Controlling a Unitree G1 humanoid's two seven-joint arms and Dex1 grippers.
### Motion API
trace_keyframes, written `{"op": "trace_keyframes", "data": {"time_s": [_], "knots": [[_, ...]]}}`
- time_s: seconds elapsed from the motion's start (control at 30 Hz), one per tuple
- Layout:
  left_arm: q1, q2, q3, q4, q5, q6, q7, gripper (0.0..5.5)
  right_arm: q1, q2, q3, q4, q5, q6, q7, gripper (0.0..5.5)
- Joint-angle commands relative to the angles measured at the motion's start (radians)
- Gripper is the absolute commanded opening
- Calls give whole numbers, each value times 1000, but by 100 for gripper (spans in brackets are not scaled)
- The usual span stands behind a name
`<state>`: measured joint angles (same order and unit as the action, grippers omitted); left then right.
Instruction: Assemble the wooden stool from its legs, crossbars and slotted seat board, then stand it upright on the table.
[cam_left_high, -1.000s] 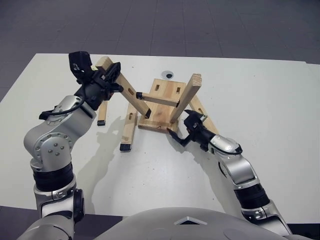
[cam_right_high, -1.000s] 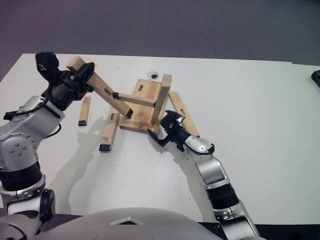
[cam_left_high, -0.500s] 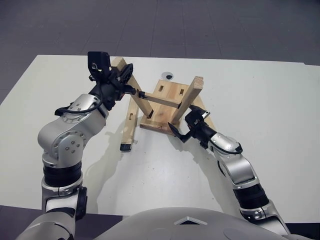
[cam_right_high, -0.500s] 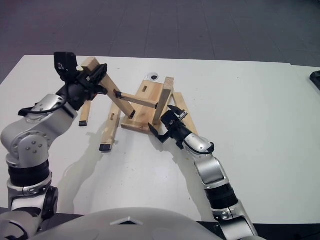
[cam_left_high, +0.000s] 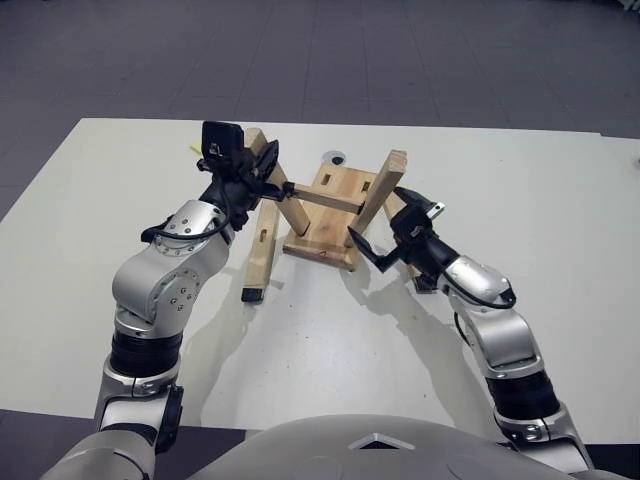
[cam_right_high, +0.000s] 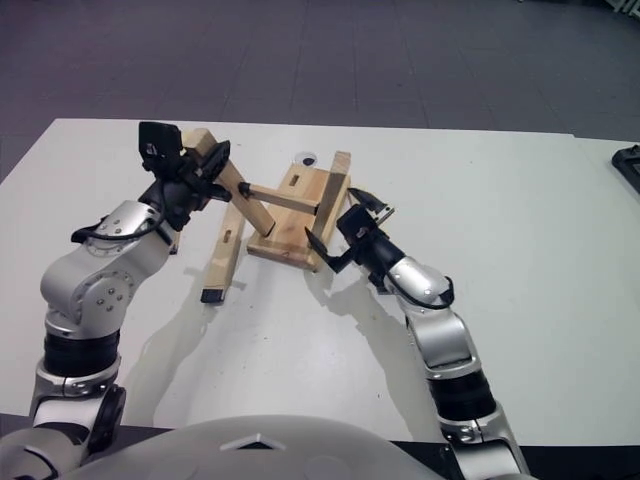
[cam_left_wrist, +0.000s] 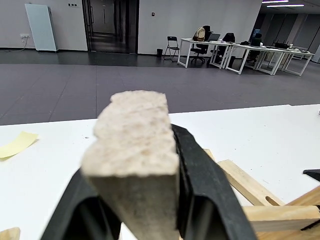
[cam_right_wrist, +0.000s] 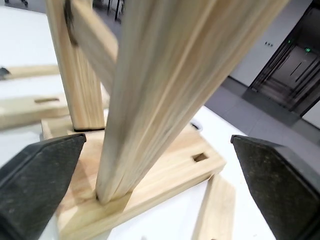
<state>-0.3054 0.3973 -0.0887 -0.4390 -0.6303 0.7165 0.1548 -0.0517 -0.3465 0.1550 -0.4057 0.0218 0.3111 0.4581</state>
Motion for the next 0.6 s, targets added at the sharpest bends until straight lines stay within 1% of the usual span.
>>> {"op": "trace_keyframes", "data": {"time_s": [0.03,0.07,0.1,0.13,0.2,0.23,0.33,0.37,0.4,0.53,0.6], "knots": [[147,-2,-103,151,113,148,18,110,-2,-44,-221,-253,279,62,70,540],[150,-12,-93,153,116,145,24,110,-22,-44,-270,-282,348,82,66,519],[152,-24,-82,157,117,145,29,110,-47,-40,-307,-298,413,99,56,513],[153,-37,-71,160,117,146,34,110,-70,-36,-330,-308,465,110,46,495],[155,-59,-59,160,116,152,40,110,-116,-31,-348,-331,545,131,21,469],[156,-71,-55,156,112,157,42,110,-153,-28,-340,-341,558,146,-2,447],[162,-103,-48,142,109,168,49,110,-281,-10,-264,-344,532,186,-74,396],[162,-114,-48,139,110,171,52,109,-324,12,-219,-335,504,199,-107,374],[163,-125,-48,134,110,175,55,109,-358,36,-165,-320,467,205,-135,366],[166,-157,-46,122,119,183,59,106,-395,121,16,-262,352,229,-218,300],[168,-169,-49,119,124,184,59,106,-400,176,82,-229,321,247,-258,276]]}}
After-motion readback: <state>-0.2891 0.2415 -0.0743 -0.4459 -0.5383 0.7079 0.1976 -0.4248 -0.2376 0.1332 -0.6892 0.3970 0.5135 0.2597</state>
